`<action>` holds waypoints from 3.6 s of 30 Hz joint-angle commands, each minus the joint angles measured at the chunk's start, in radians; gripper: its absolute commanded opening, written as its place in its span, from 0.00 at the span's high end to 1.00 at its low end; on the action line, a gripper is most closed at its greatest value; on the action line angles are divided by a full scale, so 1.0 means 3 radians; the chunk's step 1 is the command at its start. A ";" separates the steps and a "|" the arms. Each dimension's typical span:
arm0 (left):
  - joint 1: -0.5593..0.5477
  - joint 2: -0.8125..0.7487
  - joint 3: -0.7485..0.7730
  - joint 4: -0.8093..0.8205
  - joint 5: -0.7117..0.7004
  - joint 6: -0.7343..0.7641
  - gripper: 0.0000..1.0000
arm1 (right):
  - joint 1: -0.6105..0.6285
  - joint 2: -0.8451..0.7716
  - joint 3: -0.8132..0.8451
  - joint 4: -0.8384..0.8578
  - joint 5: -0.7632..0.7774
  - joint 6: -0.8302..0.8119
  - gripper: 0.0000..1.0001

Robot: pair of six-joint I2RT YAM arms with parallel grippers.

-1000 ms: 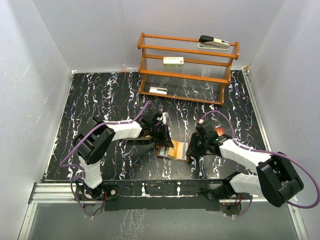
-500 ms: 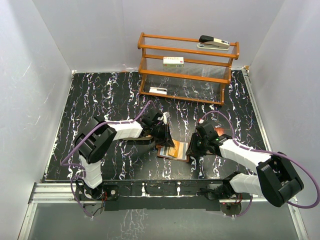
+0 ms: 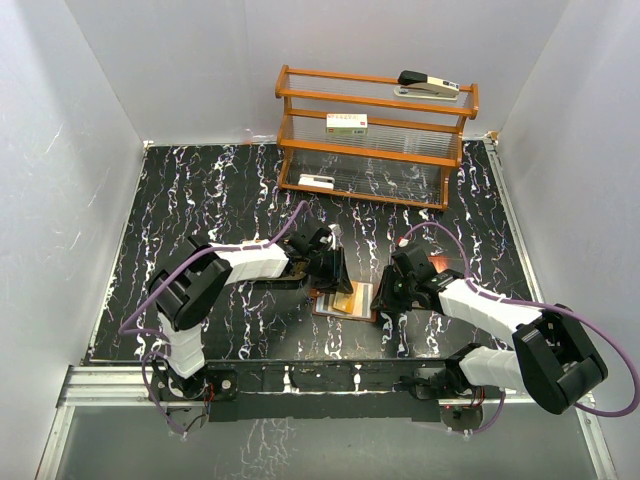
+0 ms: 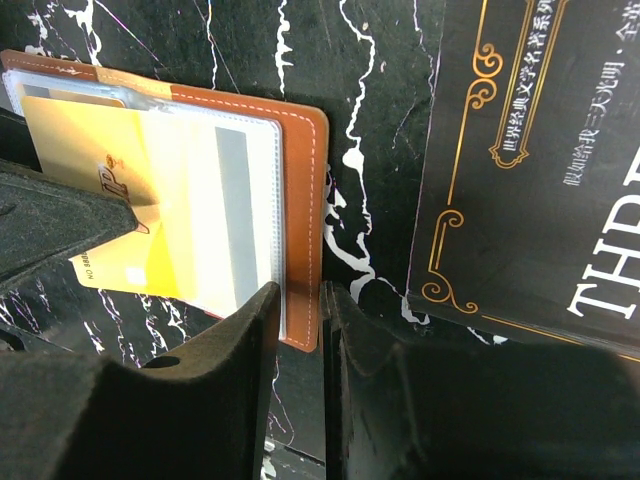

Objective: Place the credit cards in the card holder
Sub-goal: Insert the credit card into the card holder.

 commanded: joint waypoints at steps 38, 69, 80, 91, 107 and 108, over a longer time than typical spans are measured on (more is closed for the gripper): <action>-0.0003 -0.0387 0.0201 -0.0705 -0.0765 0.0245 0.57 | 0.0014 -0.0116 0.0217 0.0510 -0.0084 0.0220 0.82; -0.0152 -0.0432 0.0277 -0.0984 -0.1267 0.0161 0.60 | 0.0290 0.0388 -0.0026 0.1048 -0.0009 0.0514 0.89; -0.0151 -0.0484 0.0291 -0.1133 -0.1461 0.0247 0.60 | 0.0288 0.0457 -0.0017 0.1085 -0.0022 0.0497 0.90; -0.0155 -0.0468 0.0229 -0.1154 -0.1444 0.0275 0.72 | 0.0296 0.0486 -0.0012 0.1072 -0.0012 0.0496 0.90; -0.0229 -0.0432 -0.0110 -0.0686 -0.1138 -0.0060 0.85 | 0.0336 0.0460 -0.0125 0.1195 -0.0002 0.0639 0.91; -0.0236 -0.0436 -0.0110 -0.0675 -0.1130 -0.0069 0.84 | 0.0338 0.0444 -0.0120 0.1181 0.0005 0.0640 0.91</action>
